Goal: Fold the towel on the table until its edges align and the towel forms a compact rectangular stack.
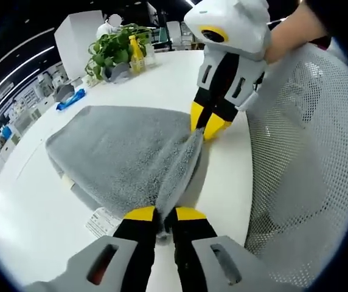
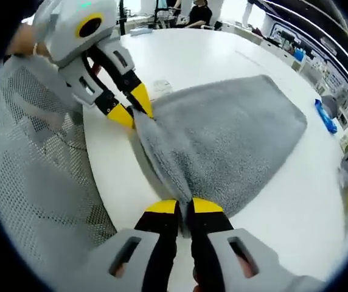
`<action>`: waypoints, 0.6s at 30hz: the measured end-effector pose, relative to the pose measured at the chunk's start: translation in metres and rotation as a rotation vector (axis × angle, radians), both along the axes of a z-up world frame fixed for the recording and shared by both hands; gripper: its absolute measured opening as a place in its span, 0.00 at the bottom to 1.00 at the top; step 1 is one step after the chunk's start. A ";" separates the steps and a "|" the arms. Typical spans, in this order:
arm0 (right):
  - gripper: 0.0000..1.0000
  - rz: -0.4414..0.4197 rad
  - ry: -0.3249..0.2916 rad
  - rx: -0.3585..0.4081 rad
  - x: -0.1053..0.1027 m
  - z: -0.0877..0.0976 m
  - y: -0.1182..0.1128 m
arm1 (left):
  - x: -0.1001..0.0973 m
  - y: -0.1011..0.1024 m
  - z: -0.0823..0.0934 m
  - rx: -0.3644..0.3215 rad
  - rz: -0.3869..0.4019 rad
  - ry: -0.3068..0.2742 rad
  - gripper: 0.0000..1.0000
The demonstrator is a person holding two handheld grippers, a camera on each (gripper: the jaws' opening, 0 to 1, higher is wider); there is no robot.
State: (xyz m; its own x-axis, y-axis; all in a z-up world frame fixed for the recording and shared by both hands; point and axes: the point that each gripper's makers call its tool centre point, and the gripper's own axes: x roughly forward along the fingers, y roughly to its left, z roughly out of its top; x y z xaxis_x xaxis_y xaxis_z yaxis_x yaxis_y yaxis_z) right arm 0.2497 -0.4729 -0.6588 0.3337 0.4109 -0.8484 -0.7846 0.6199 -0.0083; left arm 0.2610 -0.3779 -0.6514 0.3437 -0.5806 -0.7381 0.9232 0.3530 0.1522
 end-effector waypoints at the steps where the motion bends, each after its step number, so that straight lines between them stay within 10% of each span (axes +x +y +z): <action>1: 0.04 -0.013 0.009 0.010 0.000 0.000 0.000 | 0.000 0.000 0.000 0.004 0.003 0.005 0.09; 18: 0.03 -0.012 0.011 0.047 -0.004 0.038 0.002 | -0.001 0.006 0.032 -0.027 0.091 0.112 0.08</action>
State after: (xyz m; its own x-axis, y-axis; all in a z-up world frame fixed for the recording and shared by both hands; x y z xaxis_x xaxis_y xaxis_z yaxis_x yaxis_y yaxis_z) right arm 0.2461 -0.4709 -0.6206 0.3291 0.4465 -0.8321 -0.7772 0.6285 0.0298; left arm 0.2597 -0.3721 -0.6198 0.3124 -0.5706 -0.7595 0.8978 0.4387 0.0397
